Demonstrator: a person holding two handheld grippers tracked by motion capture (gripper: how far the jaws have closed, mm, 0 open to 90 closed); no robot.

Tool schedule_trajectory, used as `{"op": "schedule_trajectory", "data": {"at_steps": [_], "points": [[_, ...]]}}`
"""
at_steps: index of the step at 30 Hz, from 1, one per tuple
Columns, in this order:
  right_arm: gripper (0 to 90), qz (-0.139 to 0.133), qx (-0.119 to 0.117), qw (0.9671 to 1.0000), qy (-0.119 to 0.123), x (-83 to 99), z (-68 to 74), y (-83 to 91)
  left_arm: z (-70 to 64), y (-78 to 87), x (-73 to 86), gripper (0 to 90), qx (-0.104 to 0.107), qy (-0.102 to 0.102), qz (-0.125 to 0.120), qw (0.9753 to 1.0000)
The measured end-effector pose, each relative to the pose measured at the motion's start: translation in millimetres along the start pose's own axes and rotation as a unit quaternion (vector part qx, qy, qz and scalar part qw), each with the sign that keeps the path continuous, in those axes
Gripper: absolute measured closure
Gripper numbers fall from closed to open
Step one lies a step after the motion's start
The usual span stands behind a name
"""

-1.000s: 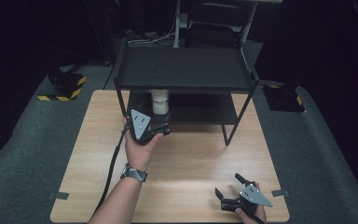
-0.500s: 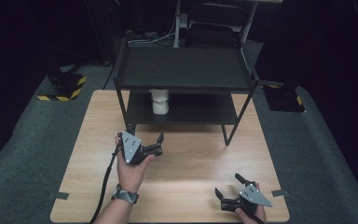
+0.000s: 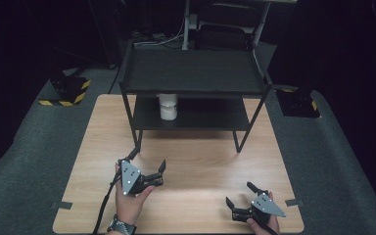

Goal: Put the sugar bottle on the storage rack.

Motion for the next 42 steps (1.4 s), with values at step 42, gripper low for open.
{"op": "schedule_trajectory", "data": {"at_steps": [42], "points": [[0.0,0.000,0.002,1.0000,0.003,0.2,0.6,0.3,6.0,40.1,49.5,0.5,0.047,-0.020,0.129,0.9904]]}}
Point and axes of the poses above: each handheld gripper's, and its own axes: y roughly backward along the jaws, x roughly out of its underside, z roughly to its left, the point moved 6 cm from there along -y, roughly forward along the jaws, and after that the axes turned 4 degrees about z, right-handed, at the moved point
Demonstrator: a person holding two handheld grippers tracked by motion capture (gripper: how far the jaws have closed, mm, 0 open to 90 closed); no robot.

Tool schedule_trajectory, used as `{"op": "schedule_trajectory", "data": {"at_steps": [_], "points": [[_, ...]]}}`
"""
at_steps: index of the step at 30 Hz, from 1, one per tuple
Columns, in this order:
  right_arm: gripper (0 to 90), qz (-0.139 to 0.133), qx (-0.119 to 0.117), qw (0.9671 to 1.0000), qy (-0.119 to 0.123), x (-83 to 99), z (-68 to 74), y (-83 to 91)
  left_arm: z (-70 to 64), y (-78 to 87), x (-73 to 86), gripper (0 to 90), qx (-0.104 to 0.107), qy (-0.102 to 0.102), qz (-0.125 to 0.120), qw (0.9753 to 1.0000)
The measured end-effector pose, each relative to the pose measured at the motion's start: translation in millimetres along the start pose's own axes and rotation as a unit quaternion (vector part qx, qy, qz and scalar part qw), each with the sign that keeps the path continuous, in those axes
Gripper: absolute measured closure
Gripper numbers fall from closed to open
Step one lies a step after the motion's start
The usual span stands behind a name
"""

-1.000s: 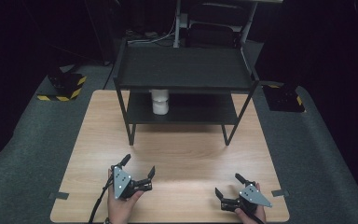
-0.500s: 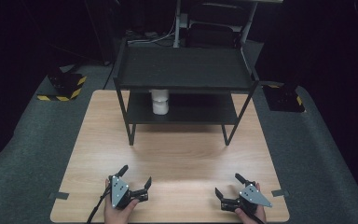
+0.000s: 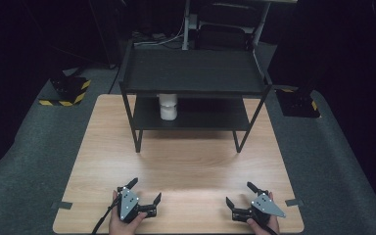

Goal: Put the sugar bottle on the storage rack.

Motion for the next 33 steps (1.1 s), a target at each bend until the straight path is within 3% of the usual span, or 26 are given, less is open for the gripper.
{"op": "schedule_trajectory", "data": {"at_steps": [6,12,33], "points": [[0.0,0.000,0.000,1.0000,0.001,0.0,0.1,0.0,2.0,0.3,0.3,0.5,0.007,0.008,0.000,1.0000],[0.0,0.002,-0.001,1.0000,0.001,-0.4,0.0,-0.2,1.6,0.6,0.8,0.5,0.011,-0.001,-0.002,0.9999],[0.0,0.005,0.001,1.0000,0.000,-1.5,0.5,-1.7,3.2,0.8,1.4,0.5,0.017,0.005,-0.005,0.9998]]}}
Point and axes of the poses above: each handheld gripper's, and its own axes: y roughly backward along the jaws, x roughly out of its underside, z roughly to its left, the point moved 6 cm from there along -y, roughly forward along the jaws, and after that the axes turned 4 degrees about z, right-handed, at the moved point
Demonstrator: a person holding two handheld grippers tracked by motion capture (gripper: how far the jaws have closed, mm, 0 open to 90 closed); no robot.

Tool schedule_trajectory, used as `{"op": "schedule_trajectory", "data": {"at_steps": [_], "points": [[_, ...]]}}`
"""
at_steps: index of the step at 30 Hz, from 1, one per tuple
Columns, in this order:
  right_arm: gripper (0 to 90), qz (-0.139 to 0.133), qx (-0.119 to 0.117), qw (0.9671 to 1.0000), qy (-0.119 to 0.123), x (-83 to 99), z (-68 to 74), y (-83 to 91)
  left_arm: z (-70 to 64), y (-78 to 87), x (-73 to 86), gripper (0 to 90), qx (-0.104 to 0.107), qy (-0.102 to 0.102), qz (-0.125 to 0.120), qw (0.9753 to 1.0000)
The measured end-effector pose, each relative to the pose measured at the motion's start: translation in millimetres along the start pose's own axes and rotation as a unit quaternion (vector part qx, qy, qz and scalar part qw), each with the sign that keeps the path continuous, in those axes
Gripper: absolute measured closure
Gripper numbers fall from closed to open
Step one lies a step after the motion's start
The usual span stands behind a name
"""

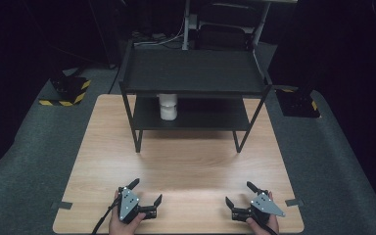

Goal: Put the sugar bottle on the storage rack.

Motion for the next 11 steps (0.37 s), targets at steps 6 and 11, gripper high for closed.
{"op": "schedule_trajectory", "data": {"at_steps": [6,11], "points": [[0.0,-0.002,0.002,1.0000,-0.001,0.9,0.7,1.1,0.7,-0.2,-0.5,0.5,0.001,0.002,0.002,1.0000],[0.0,-0.005,0.005,1.0000,0.005,1.8,1.9,2.1,1.3,-1.0,-1.5,0.5,0.001,0.008,0.006,1.0000]]}}
Point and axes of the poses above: each handheld gripper's, and its own axes: y roughly backward along the jaws, x roughly out of its underside, z roughly to its left, the point moved 6 cm from there along -y, roughly forward along the jaws, and after that the axes turned 4 degrees about z, right-handed, at the moved point
